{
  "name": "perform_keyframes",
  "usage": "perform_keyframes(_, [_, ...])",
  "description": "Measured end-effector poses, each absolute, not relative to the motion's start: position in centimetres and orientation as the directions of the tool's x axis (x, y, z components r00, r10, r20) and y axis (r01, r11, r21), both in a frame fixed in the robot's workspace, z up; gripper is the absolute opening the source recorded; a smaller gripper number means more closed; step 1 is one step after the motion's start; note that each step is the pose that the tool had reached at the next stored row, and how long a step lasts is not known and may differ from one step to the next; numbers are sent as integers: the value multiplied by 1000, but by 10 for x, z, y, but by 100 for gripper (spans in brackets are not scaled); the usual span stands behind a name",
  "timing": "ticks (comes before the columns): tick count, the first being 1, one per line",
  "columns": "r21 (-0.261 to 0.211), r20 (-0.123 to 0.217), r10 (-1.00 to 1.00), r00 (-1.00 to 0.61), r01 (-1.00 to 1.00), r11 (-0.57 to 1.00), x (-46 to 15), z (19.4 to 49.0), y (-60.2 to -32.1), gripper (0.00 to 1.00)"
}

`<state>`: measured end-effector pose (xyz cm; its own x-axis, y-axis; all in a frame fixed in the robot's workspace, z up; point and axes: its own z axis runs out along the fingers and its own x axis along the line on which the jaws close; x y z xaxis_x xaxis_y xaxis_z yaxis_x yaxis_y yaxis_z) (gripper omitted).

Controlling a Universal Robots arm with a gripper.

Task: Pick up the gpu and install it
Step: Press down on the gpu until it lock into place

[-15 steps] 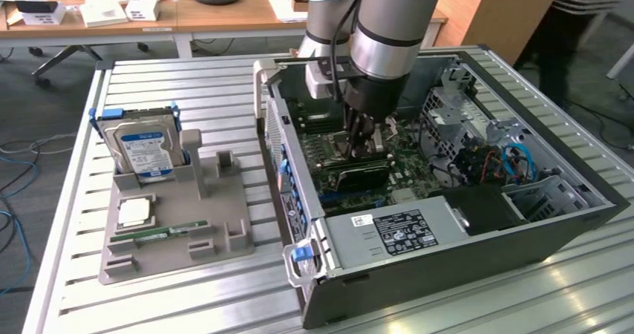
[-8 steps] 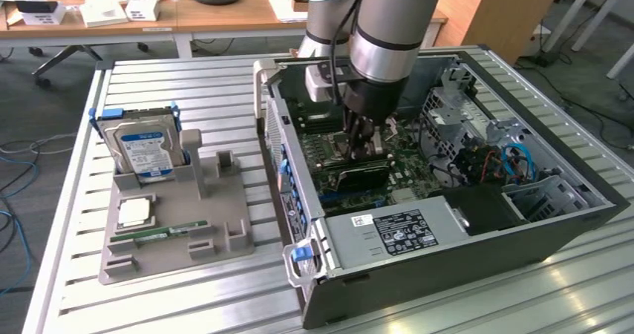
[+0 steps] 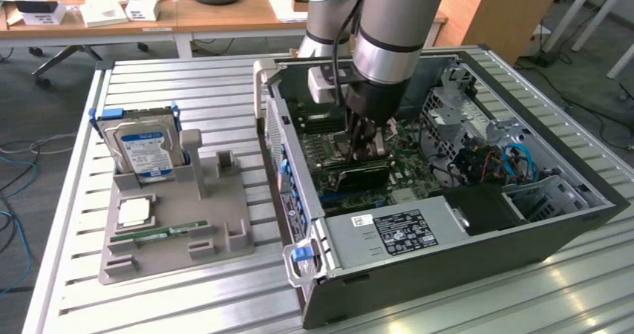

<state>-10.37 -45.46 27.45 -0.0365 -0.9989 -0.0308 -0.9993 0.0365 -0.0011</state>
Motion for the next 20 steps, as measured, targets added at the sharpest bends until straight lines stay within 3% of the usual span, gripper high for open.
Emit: perform_keyframes(20, [-1, -31, -999, -36, -999, 36, -102, 269, -455, 11])
